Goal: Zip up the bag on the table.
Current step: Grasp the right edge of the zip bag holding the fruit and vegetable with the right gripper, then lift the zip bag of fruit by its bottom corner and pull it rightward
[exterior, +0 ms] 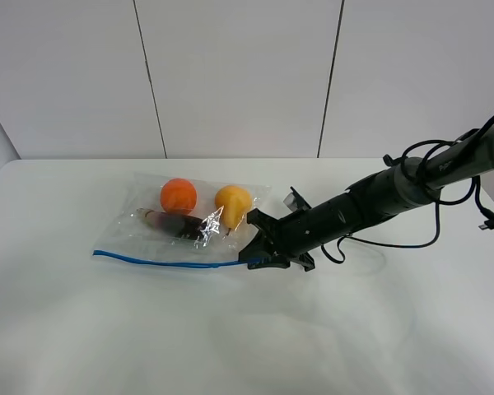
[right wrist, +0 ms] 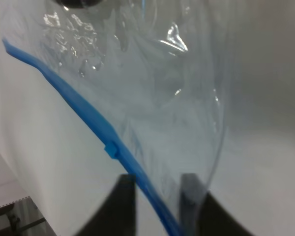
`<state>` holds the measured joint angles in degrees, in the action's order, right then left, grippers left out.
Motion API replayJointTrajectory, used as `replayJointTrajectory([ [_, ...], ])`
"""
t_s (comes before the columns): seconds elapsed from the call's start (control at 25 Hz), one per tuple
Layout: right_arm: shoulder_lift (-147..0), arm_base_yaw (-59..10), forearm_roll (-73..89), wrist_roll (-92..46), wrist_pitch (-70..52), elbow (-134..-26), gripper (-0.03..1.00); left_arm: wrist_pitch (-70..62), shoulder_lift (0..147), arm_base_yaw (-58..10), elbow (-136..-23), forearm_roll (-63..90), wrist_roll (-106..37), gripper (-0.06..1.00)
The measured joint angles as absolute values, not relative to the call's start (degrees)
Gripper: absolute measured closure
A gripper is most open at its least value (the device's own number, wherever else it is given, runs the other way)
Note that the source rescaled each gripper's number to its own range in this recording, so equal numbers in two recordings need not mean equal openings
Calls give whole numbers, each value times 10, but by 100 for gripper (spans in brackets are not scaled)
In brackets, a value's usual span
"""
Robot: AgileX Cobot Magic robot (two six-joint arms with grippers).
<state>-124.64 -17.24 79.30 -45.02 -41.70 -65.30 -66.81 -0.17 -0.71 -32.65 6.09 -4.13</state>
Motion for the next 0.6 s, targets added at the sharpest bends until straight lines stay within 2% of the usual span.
replayJointTrajectory([
  [0.08,-1246,-172,793,-450,-417,-653,91,-668,-2,-7,-327,61,-41,-6],
  [0.16,-1246,-172,793,-450,-417,-653,96,-668,-2,-7,-327,61,-41,-6],
  [0.6,-1246,-171,802,-465,-464,-653,96,-667,-2,-7,-327,61,-41,-6],
])
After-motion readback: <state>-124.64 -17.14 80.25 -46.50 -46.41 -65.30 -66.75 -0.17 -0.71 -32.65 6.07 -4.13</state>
